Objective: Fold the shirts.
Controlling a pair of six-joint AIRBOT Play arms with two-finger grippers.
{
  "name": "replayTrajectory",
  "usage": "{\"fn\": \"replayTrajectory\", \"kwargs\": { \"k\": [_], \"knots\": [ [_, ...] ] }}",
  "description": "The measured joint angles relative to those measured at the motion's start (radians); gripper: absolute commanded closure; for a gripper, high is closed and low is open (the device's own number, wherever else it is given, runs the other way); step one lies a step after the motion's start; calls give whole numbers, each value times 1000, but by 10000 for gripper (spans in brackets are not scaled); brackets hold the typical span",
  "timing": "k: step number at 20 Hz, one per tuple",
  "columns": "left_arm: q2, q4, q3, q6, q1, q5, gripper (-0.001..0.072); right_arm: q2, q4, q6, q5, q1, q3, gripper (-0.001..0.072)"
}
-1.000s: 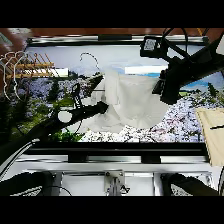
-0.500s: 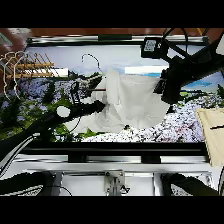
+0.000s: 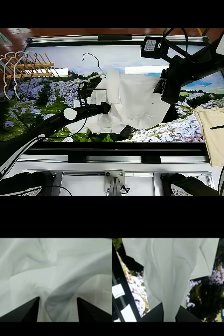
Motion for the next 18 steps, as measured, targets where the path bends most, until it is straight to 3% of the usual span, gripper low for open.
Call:
{"fn": "replayTrajectory", "kwargs": {
  "k": [4, 6, 7, 9, 11, 13, 18],
  "knots": [
    [-3, 0, 23, 127, -6, 3, 179, 0, -3, 0, 3, 0, 0, 642],
    [-14, 0, 27, 176, -6, -7, 265, 0, -4, 0, 4, 0, 0, 642],
    [-20, 0, 28, 195, -6, -5, 267, 0, -4, 0, 4, 0, 0, 642],
    [-28, 0, 30, 219, -8, 11, 374, 0, -4, 0, 3, -1, 0, 642],
    [-34, 1, 31, 233, -8, 41, 572, 0, -3, 0, 1, -1, 0, 642],
    [-37, 1, 31, 240, -7, 62, 651, 0, -3, -1, 2, -1, 0, 642],
    [-11, 19, 31, 246, 39, 31, 654, 0, -32, -6, 6, 0, 0, 642]
  ]
}}
